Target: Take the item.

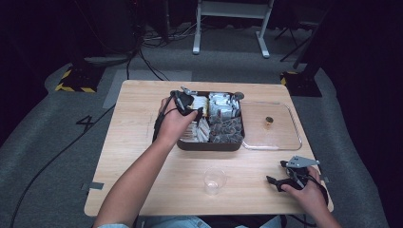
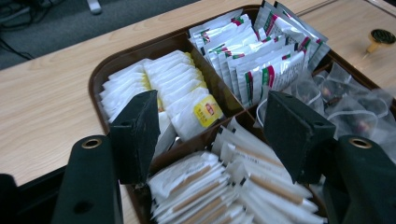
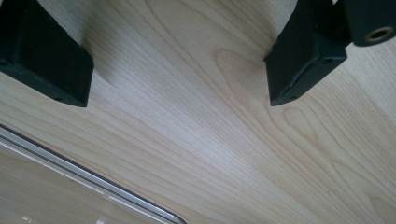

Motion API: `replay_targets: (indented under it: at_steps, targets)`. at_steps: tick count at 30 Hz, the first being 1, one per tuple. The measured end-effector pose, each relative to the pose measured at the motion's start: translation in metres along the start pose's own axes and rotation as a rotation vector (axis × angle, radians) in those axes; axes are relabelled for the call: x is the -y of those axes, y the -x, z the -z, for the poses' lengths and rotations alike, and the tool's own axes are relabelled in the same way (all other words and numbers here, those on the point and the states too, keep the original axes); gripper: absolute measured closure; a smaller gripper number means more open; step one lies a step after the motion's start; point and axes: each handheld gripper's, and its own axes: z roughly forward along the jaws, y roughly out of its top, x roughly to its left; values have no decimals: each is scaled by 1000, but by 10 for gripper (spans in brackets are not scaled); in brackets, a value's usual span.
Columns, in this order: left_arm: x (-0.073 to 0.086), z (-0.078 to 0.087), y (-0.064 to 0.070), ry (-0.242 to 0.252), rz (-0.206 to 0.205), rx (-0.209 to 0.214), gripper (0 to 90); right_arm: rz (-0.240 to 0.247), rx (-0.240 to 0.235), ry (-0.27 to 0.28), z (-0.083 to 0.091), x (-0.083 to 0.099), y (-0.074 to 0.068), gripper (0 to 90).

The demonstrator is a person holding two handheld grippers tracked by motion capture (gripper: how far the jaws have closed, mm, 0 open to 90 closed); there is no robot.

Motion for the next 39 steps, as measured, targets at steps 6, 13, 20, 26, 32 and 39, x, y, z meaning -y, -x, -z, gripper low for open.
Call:
replay_targets:
  at_steps: [6,13,20,26,32,39]
  targets:
    - [-8,-32,-10,-28,34,-49,357,0,0,0,0,0,0,76]
    - [-11,-53,-16,-41,74,-34,366,0,0,0,0,0,0,77]
    - [-14,-68,-20,-78,84,-24,386,0,-1,1,0,0,0,77]
    - [-16,-80,-22,-129,80,-13,459,-2,-2,2,0,0,1,84]
    - [-15,-90,-19,-194,85,20,520,-1,-3,3,0,0,1,90]
    - [-12,-99,-20,-218,57,29,557,0,-3,3,0,0,1,91]
